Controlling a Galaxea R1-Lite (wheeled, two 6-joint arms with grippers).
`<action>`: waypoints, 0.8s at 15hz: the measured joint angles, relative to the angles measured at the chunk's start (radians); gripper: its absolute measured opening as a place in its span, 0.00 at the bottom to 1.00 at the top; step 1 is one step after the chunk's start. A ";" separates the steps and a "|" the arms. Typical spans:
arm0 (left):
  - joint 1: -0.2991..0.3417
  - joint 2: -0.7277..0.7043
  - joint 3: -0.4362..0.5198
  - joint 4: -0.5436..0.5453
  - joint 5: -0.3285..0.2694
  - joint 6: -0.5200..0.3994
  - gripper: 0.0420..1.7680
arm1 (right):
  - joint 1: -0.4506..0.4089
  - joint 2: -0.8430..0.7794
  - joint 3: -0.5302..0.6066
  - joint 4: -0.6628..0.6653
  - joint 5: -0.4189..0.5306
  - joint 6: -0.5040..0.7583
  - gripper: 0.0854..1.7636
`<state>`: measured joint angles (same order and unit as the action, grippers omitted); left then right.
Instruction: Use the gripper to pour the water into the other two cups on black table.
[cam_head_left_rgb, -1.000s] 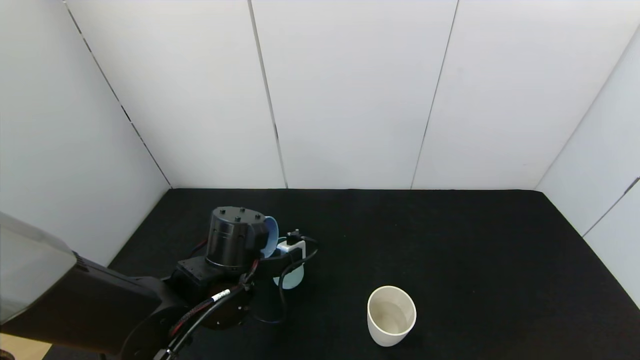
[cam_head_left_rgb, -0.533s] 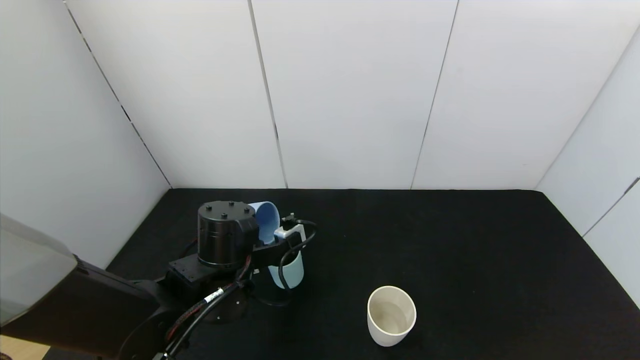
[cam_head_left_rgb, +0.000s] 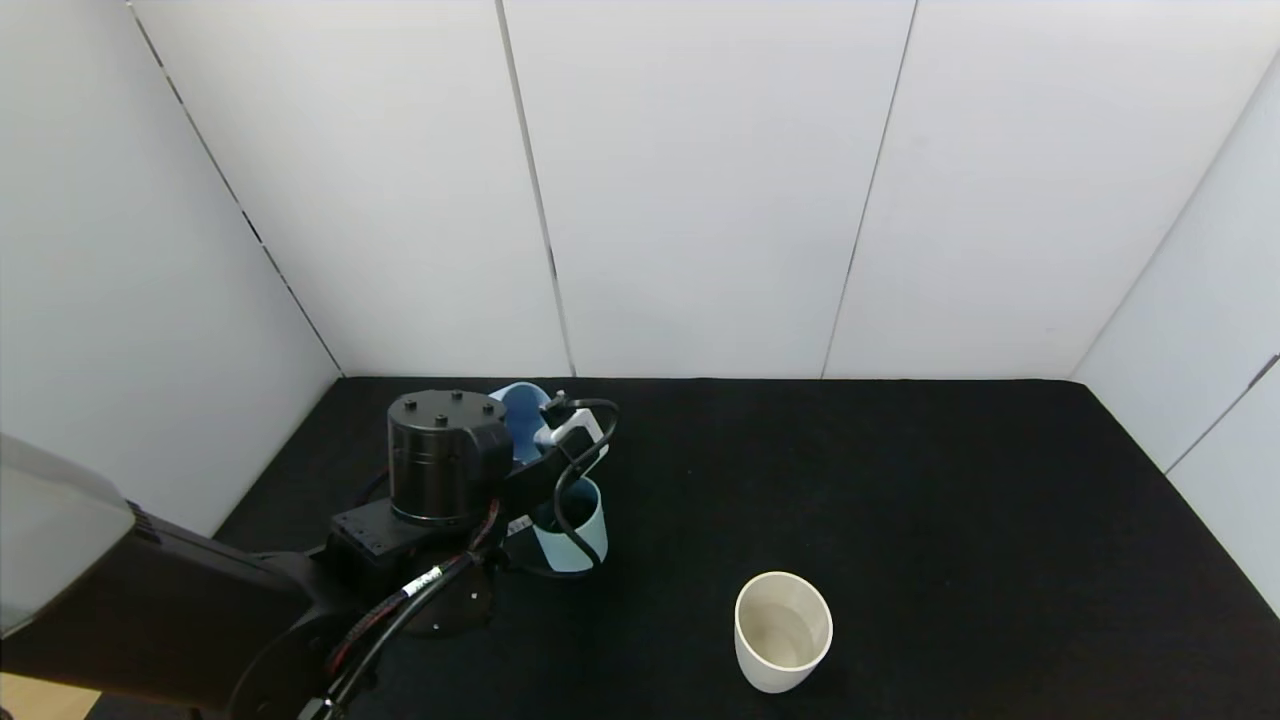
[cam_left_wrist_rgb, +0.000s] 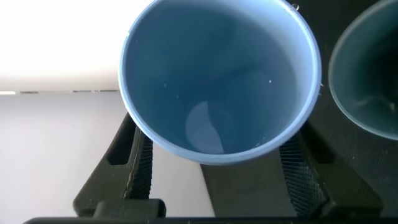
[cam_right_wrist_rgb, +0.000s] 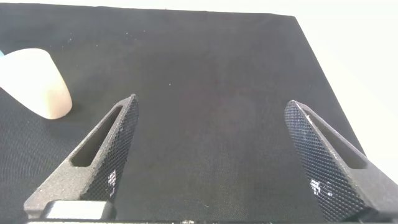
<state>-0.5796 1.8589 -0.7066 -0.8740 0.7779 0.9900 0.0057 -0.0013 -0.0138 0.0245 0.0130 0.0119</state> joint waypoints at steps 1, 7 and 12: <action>0.000 -0.009 -0.003 0.001 -0.010 -0.019 0.67 | 0.000 0.000 0.000 0.000 0.000 0.000 0.97; -0.037 -0.059 -0.051 0.023 -0.032 -0.082 0.67 | 0.000 0.000 0.000 0.000 0.000 0.000 0.97; -0.106 -0.048 -0.110 0.035 -0.016 -0.082 0.67 | 0.000 0.000 0.000 0.000 0.000 0.000 0.97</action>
<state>-0.6855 1.8113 -0.8168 -0.8394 0.7623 0.9081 0.0053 -0.0013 -0.0138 0.0245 0.0134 0.0119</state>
